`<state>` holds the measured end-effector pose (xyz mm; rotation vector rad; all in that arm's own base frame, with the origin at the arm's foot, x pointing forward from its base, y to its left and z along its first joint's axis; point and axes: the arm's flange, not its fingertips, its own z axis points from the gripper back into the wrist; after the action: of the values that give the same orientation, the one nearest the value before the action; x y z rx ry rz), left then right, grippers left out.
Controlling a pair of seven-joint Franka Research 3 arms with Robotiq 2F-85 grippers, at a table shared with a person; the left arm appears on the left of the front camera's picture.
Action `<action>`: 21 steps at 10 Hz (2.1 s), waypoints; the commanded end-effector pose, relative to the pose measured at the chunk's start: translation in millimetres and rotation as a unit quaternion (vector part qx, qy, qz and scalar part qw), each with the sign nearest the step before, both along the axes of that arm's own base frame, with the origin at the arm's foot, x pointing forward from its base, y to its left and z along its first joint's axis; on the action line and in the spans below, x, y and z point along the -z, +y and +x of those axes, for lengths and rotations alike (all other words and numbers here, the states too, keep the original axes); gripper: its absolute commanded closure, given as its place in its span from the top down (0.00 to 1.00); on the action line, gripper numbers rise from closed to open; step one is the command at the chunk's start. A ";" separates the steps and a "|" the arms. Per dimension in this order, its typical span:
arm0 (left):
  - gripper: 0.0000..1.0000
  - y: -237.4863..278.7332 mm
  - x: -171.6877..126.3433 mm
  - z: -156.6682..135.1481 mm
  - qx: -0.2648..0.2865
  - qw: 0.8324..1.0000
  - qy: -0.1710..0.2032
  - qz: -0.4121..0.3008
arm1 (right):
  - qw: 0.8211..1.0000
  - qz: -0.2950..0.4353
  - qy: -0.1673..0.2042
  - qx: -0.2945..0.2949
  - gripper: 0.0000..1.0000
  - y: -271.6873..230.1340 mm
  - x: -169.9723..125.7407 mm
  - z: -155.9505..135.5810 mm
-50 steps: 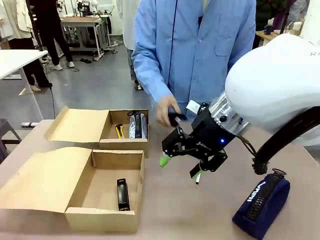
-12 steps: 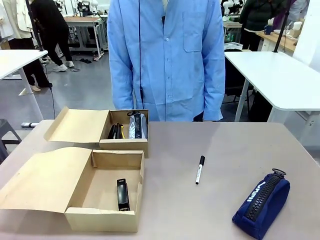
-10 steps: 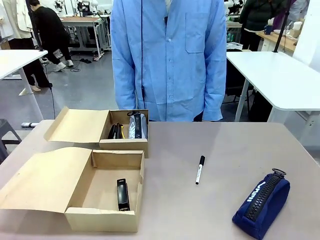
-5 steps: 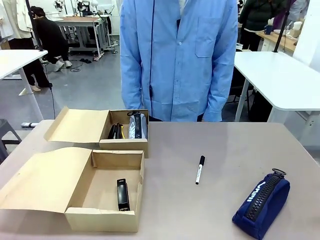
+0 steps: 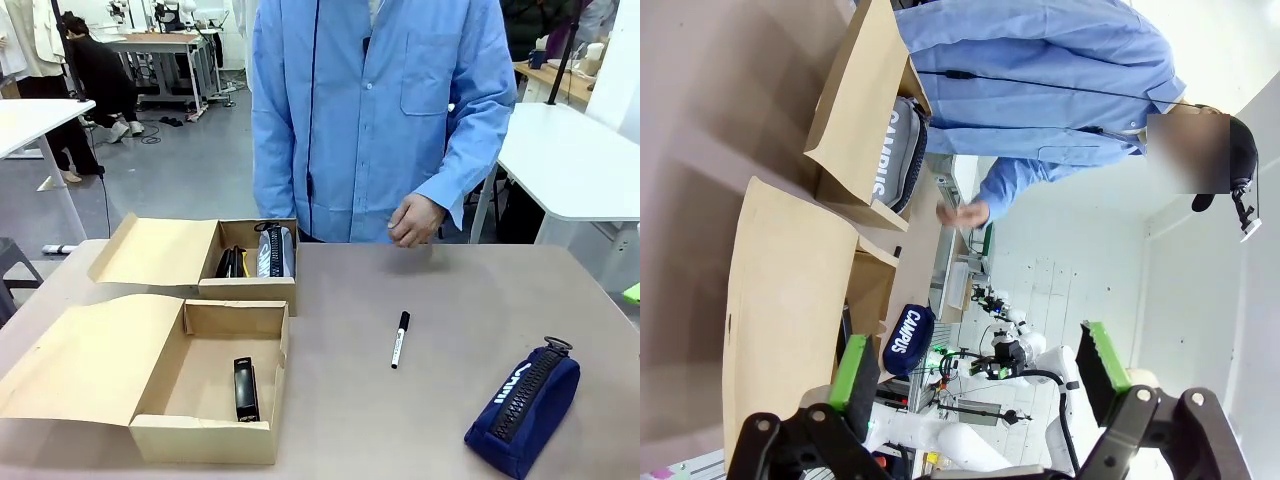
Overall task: Place items inside the box.
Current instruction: Pick up a Pencil pouch or Stapler and place it inside the Mailer Box closest to the robot.
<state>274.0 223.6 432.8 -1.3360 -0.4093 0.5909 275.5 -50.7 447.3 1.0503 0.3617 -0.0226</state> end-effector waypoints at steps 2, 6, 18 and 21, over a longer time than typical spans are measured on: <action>1.00 0.7 -0.5 -2.7 0.005 1.000 -0.009 0.002 | 0.985 -0.034 -0.052 -0.161 1.00 19.0 -3.7 16.4; 1.00 0.7 -0.5 -2.7 0.005 1.000 -0.009 0.002 | 0.785 -0.259 -0.372 -0.423 1.00 76.5 4.7 70.7; 1.00 0.7 -0.5 -2.7 0.005 1.000 -0.009 0.002 | 0.466 0.048 -0.544 -0.696 1.00 103.1 31.7 48.3; 1.00 0.7 -0.5 -2.7 0.005 1.000 -0.009 0.002 | 0.436 0.001 -0.566 -0.699 1.00 142.8 55.4 29.1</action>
<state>273.9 223.7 433.0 -1.3359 -0.4098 0.5908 322.9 86.9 414.6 0.2893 -0.0773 2.1293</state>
